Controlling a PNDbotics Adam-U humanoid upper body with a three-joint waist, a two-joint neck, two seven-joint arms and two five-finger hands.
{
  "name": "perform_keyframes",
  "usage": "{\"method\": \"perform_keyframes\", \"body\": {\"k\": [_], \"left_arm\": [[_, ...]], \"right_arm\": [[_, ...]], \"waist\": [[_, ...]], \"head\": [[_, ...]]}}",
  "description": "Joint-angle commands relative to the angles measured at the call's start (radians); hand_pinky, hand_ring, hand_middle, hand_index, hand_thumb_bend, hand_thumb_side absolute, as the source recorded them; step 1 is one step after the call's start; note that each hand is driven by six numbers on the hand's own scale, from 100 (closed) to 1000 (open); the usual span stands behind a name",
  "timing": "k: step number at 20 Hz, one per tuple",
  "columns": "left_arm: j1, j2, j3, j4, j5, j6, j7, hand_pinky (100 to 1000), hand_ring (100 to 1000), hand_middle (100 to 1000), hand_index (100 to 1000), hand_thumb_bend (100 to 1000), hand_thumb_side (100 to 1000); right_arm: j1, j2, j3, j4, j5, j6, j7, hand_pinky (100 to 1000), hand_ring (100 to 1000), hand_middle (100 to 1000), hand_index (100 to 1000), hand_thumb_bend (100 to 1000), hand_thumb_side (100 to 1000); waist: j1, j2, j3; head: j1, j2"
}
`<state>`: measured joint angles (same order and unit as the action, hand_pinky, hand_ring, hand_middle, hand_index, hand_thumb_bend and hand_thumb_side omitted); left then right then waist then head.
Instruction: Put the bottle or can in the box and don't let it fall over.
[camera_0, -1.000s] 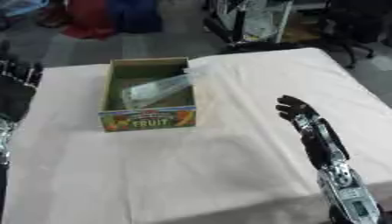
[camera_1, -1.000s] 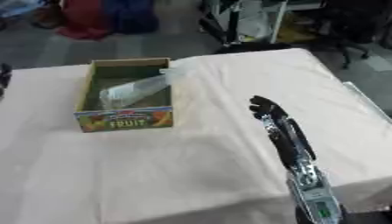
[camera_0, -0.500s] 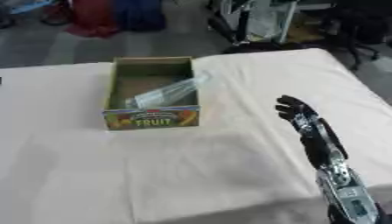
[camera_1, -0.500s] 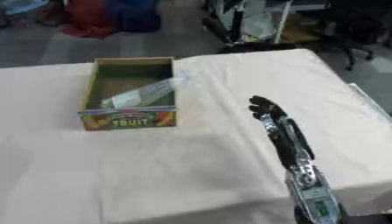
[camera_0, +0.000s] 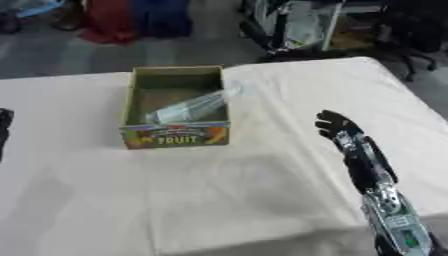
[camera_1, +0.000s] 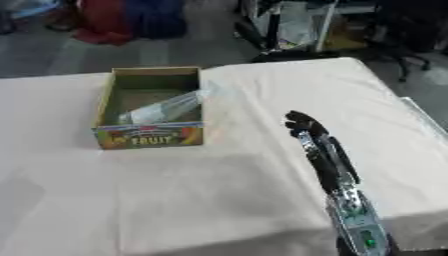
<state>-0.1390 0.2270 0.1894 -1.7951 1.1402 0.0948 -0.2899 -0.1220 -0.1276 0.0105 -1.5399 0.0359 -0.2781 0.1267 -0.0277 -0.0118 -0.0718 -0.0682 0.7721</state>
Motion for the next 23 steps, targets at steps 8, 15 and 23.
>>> {"method": "perform_keyframes", "body": {"k": [8,15,23], "left_arm": [[0.01,-0.009,-0.009,0.014,-0.076,0.011,0.055,100,145,419,925,578,1000],[0.012,-0.012,-0.01,0.013,-0.088,0.011,0.052,100,137,238,916,547,1000],[0.015,-0.015,-0.004,0.009,-0.102,-0.014,0.046,100,148,248,1000,594,1000]], "right_arm": [[-0.007,-0.021,-0.007,-0.012,0.002,-0.004,-0.005,907,872,843,880,100,826],[-0.007,-0.021,-0.008,-0.012,0.003,-0.003,-0.005,907,872,843,880,100,829],[-0.005,-0.022,-0.008,-0.012,0.004,-0.001,-0.006,907,873,843,880,100,831]], "waist": [[0.003,-0.009,-0.001],[0.003,-0.01,-0.001],[0.003,-0.01,0.001]], "head": [[0.0,-0.002],[0.001,-0.002],[0.007,-0.002]]}}
